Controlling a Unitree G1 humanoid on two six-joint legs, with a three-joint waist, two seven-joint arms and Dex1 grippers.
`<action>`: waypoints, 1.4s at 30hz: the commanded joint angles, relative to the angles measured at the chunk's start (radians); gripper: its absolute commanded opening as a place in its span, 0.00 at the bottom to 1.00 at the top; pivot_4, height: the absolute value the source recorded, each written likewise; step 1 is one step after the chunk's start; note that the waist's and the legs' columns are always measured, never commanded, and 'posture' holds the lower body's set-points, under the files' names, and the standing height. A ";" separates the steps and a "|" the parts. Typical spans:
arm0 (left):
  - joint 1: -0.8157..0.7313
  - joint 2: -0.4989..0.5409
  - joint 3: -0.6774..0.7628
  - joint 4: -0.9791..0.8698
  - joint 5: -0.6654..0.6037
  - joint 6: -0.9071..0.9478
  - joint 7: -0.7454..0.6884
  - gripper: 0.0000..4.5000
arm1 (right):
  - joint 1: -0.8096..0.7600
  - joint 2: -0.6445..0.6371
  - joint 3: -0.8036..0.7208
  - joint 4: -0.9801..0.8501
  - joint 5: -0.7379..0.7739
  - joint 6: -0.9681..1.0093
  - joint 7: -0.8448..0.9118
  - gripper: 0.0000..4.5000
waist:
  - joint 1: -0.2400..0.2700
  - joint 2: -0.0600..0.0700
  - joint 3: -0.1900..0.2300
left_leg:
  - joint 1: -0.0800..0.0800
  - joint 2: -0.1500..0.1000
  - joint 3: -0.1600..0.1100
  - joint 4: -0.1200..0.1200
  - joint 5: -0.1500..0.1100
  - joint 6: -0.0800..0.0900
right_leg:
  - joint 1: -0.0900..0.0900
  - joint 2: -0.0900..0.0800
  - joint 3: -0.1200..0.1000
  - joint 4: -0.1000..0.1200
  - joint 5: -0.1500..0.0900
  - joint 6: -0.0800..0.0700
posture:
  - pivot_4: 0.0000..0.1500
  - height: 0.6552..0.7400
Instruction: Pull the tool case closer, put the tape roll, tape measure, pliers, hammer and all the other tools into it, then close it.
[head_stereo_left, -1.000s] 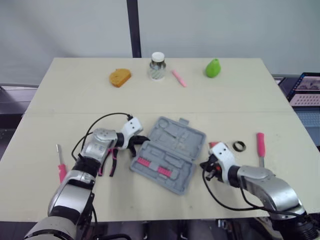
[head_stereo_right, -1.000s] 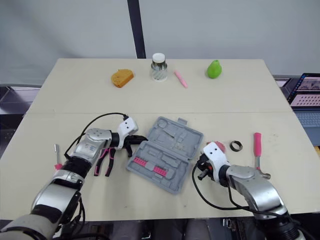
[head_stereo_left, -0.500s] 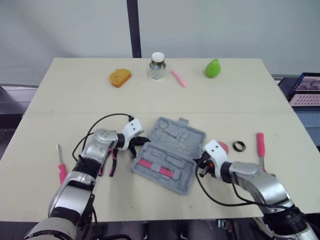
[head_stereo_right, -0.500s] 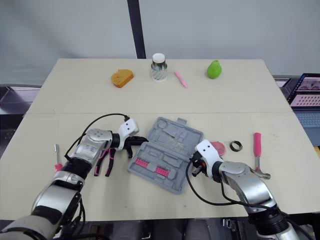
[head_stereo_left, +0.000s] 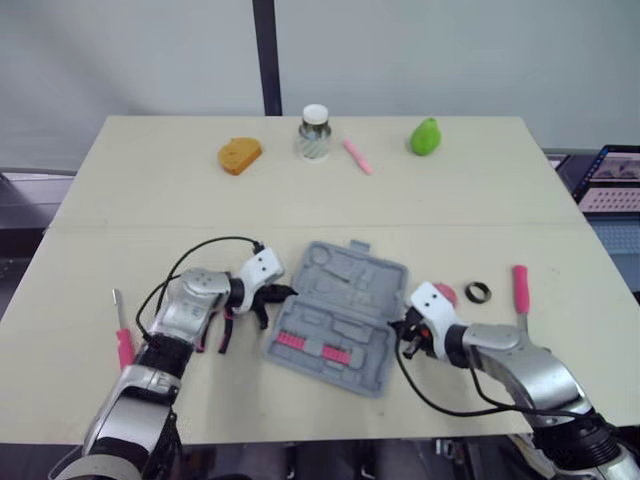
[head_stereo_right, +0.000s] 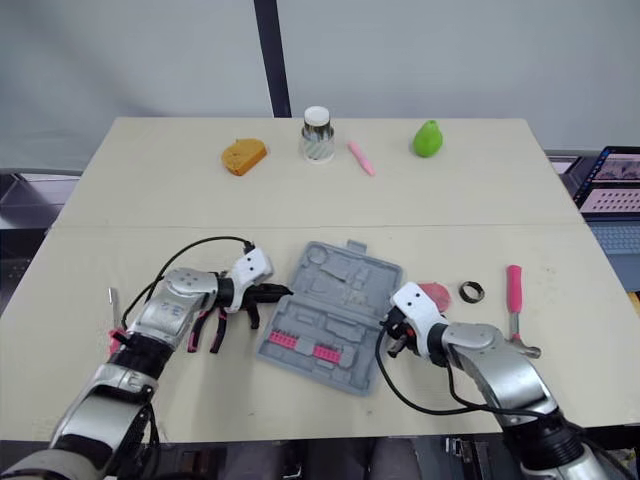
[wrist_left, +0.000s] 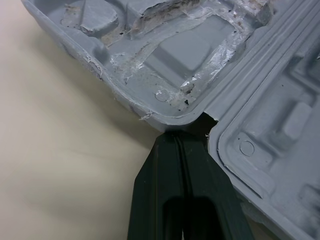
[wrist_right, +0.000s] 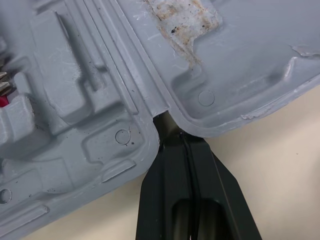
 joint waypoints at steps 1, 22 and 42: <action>0.037 0.002 -0.017 -0.105 -0.028 0.049 -0.035 0.00 | -0.010 -0.008 0.018 -0.025 0.015 -0.038 0.058 0.00 | 0.000 0.000 0.000 | 0.000 0.000 0.000 0.000 0.000 0.000 | 0.000 0.000 0.000 0.000 0.000 0.000 | 1.00 0.47; 0.215 0.067 -0.020 -0.421 -0.087 0.245 -0.047 0.00 | 0.000 -0.061 0.041 -0.062 0.028 -0.054 0.176 0.00 | 0.001 0.000 0.000 | 0.000 0.000 0.000 0.000 0.000 0.000 | 0.000 0.000 0.000 0.000 0.000 0.000 | 1.00 0.47; 0.337 0.131 -0.035 -0.607 -0.140 0.354 -0.046 0.00 | 0.050 -0.096 0.042 -0.164 0.053 -0.006 0.205 0.00 | 0.002 0.000 0.000 | 0.000 0.000 0.000 0.000 0.000 0.000 | 0.000 -0.001 0.000 -0.001 0.000 0.000 | 1.00 0.47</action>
